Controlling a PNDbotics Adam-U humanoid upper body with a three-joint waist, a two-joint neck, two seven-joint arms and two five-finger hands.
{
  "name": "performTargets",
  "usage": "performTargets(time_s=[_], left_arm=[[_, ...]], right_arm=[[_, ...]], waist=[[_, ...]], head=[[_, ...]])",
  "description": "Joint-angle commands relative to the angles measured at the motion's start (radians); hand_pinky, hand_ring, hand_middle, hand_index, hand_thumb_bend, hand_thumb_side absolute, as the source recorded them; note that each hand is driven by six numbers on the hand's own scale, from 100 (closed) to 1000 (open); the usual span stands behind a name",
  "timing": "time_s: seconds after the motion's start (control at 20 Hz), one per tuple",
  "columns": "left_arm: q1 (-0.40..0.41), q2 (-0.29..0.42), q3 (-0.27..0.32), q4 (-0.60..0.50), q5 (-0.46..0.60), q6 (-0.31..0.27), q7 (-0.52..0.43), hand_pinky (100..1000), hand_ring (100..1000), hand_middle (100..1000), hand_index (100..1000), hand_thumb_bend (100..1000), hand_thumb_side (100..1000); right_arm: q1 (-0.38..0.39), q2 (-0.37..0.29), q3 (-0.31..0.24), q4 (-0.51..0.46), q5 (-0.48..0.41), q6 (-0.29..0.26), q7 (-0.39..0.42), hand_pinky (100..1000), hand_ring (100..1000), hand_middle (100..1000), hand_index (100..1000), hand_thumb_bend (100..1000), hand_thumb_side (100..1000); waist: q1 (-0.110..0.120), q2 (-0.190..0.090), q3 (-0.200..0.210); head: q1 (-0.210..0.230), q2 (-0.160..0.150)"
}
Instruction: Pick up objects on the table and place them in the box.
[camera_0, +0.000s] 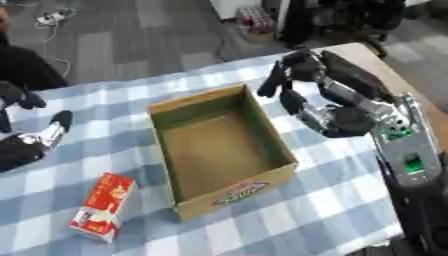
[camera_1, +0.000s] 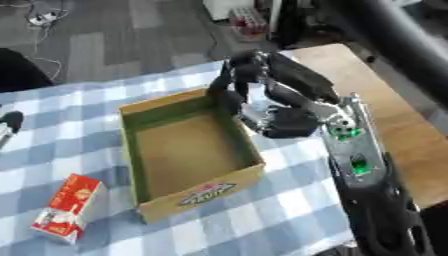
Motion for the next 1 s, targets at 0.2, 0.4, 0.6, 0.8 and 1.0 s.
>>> performTargets(time_s=[0.2,0.4,0.6,0.8,1.0], left_arm=[[-0.005,0.053,-0.013,-0.013,-0.021,-0.016,-0.130,156,497,588,603,248,1000],[0.004,0.057,-0.034,-0.013,-0.019,-0.032,-0.184,146,494,569,567,259,1000],[0.016,0.040,-0.036,-0.013,-0.026,-0.035,-0.216,131,489,548,550,258,1000],[0.023,0.030,-0.049,-0.013,-0.032,-0.042,-0.242,148,499,554,552,263,1000],[0.030,0.019,-0.069,-0.013,-0.041,-0.056,-0.259,178,517,581,574,277,1000]], right_arm=[[-0.013,-0.010,-0.004,-0.013,-0.005,0.001,0.005,414,373,538,715,100,1000],[-0.013,-0.012,-0.003,-0.013,-0.006,0.001,0.006,415,373,537,714,100,1000],[-0.013,-0.012,-0.004,-0.013,-0.006,0.002,0.006,415,374,537,714,100,1000],[-0.015,-0.012,-0.003,-0.013,-0.006,0.001,0.007,415,374,537,713,100,1000],[-0.016,-0.012,-0.001,-0.013,-0.007,0.001,0.008,415,374,537,712,100,1000]], waist=[[0.004,-0.013,0.001],[0.005,-0.016,0.001],[0.005,-0.016,0.002],[0.005,-0.017,0.001],[0.006,-0.018,-0.001]], head=[[-0.006,-0.009],[0.002,-0.006],[0.001,-0.006],[-0.001,-0.006],[0.004,0.001]])
